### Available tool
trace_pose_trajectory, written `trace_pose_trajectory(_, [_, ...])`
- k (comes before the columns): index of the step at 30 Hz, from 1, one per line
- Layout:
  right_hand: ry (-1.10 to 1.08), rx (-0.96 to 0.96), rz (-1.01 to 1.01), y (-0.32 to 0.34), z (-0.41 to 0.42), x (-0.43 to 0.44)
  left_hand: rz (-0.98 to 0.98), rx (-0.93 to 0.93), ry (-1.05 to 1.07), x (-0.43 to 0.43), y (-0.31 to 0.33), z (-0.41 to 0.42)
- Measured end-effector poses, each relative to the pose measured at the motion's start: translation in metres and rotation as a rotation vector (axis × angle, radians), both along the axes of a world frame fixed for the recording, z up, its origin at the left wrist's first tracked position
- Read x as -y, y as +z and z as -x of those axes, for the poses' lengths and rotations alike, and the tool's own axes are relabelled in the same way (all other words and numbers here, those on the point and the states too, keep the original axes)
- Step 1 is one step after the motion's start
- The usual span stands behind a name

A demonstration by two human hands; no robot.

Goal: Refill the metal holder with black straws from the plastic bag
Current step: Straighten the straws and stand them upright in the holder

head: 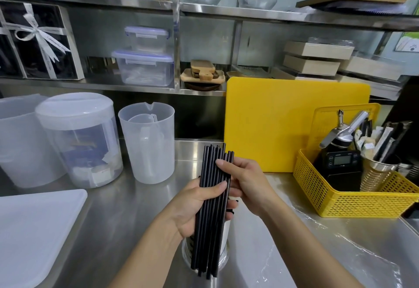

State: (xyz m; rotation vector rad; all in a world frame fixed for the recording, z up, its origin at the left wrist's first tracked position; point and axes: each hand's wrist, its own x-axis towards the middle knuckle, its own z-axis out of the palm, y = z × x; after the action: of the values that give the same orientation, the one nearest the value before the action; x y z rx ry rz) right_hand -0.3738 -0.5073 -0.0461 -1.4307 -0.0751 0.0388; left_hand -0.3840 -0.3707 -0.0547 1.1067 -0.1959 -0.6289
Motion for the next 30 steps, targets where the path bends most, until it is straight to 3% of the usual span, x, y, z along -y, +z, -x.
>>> trace_pose_trajectory(7, [-0.109,0.035,-0.103,0.001,0.000,0.000,0.119,0.001,-0.035,0.000,0.001,0.002])
trace_pose_trajectory(12, [-0.046,0.016,-0.158,0.005,0.004,0.002,0.059,-0.015,0.000,0.003,0.000,0.000])
trace_pose_trajectory(24, [-0.012,0.001,-0.080,-0.002,0.004,0.006,-0.007,0.016,-0.019,0.003,-0.003,-0.002])
trace_pose_trajectory(30, [-0.161,0.028,-0.029,-0.001,-0.006,0.021,-0.016,0.003,-0.042,0.002,-0.005,-0.003])
